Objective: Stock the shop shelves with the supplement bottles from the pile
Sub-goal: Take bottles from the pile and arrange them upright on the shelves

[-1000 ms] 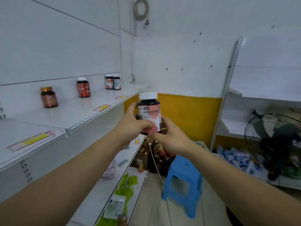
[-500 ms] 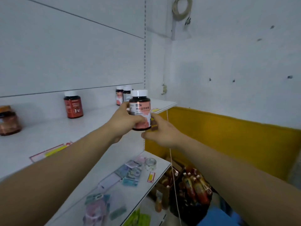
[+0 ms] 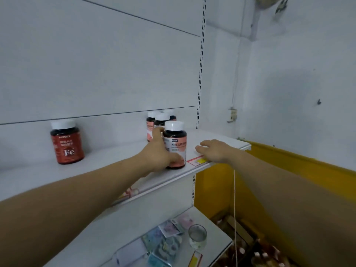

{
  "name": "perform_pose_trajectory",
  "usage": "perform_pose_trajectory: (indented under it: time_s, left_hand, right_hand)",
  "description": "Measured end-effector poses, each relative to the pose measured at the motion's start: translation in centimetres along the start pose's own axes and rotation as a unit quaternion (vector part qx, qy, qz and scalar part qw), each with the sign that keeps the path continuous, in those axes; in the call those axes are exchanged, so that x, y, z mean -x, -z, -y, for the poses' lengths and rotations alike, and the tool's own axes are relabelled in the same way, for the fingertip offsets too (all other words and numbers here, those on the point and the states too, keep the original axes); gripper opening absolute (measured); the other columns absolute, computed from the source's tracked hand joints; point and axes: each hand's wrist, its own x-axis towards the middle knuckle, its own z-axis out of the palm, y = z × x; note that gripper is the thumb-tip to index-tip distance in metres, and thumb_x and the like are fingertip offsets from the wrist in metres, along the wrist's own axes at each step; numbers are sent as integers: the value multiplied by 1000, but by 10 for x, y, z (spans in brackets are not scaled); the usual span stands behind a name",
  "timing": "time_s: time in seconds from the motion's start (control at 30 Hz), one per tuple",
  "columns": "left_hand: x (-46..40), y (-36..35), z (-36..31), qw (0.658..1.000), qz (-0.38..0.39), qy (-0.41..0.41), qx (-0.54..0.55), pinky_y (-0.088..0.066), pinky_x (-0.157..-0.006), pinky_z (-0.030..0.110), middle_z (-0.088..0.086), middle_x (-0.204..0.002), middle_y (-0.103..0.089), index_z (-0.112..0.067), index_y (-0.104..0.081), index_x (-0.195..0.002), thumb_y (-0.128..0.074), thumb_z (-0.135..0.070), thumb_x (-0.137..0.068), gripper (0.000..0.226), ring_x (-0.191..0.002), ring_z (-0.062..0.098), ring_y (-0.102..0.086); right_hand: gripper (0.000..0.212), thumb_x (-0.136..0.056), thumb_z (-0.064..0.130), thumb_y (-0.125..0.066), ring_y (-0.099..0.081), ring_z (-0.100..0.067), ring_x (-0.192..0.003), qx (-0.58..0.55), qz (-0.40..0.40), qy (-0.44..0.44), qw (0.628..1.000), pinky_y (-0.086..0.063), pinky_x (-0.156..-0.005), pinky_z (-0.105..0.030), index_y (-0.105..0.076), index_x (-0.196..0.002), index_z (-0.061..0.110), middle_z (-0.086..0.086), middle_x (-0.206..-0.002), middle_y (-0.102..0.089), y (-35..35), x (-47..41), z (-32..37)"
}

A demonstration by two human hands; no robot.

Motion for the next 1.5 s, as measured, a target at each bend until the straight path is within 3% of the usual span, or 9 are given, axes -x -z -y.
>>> perform_pose_trajectory:
  time_s: [0.13, 0.3, 0.43, 0.53, 0.7, 1.17, 1.27, 1.37, 1.5]
  left_hand:
    - [-25, -12, 7, 995, -30, -48, -76, -46, -89, 28, -9, -117, -53, -30, -7, -143, -82, -18, -69, 106, -99, 12, -58]
    - [-52, -24, 10, 975, -119, -62, -180, -46, -97, 37, -6, -127, -50, -35, -9, -144, -84, -33, -62, 111, -111, 17, -55]
    - [-69, -39, 7, 881, -201, -69, -422, -21, -112, 40, 1, -149, -25, -28, -8, -149, -73, -58, -66, 109, -136, 25, -22]
    - [-91, -43, 7, 830, -218, -60, -510, -2, -116, 45, 5, -157, -4, -28, -7, -150, -65, -64, -70, 105, -145, 26, 4]
    - [-118, -46, 21, 826, -239, -4, -510, 0, -115, 55, 6, -158, 1, -33, -8, -149, -65, -62, -73, 99, -144, 28, 13]
    - [-144, -53, 12, 786, -218, 49, -576, 0, -114, 57, 4, -155, -11, -20, -4, -149, -57, -63, -79, 98, -145, 28, 5]
    - [-135, -49, 5, 801, -218, 55, -555, 4, -113, 58, 3, -159, 2, -26, 1, -150, -53, -65, -80, 96, -145, 25, 12]
    - [-107, -35, -2, 820, -229, 49, -522, 2, -115, 55, 0, -159, 5, -29, -4, -150, -49, -61, -85, 85, -146, 21, 12]
    - [-42, 5, -14, 869, -216, 94, -435, -19, -116, 42, -2, -157, -16, -27, -24, -147, -55, -57, -85, 75, -143, 20, -19]
  right_hand:
    - [92, -74, 82, -16, -23, -27, -143, 70, 66, 19, 995, -18, -115, -50, -25, -149, 31, -1, -158, -23, 2, -52, -22]
    - [83, -79, 83, -22, -14, -27, -146, 111, 70, 62, 989, -7, -116, -56, -16, -150, 41, 1, -161, -12, 8, -92, -32]
    - [83, -79, 84, -19, -15, -29, -145, 112, 81, 101, 985, -10, -114, -57, -18, -150, 39, 0, -160, -13, -1, -112, -40]
    - [81, -82, 81, -21, -13, -30, -145, 110, 69, 112, 985, -8, -114, -57, -18, -150, 37, -1, -160, -13, -3, -114, -44]
    - [81, -83, 80, -21, -13, -32, -145, 104, 72, 132, 983, -7, -114, -58, -20, -150, 35, -3, -159, -16, -3, -114, -47]
    - [84, -80, 81, -24, -16, -33, -143, 86, 69, 134, 985, -6, -113, -59, -24, -149, 33, -4, -157, -22, -2, -119, -47]
    - [88, -76, 81, -32, -24, -31, -141, 33, 73, 128, 989, -12, -114, -56, -31, -147, 29, -3, -155, -28, 2, -120, -48]
    - [81, -80, 70, -47, -40, -30, -132, -74, 1, 158, 985, -34, -108, -47, -39, -143, 20, -7, -148, -40, 21, -115, -37]
    - [68, -84, 57, -54, -45, -29, -126, -108, -97, 257, 955, -41, -98, -37, -40, -141, 21, -8, -142, -44, 52, -91, 26]
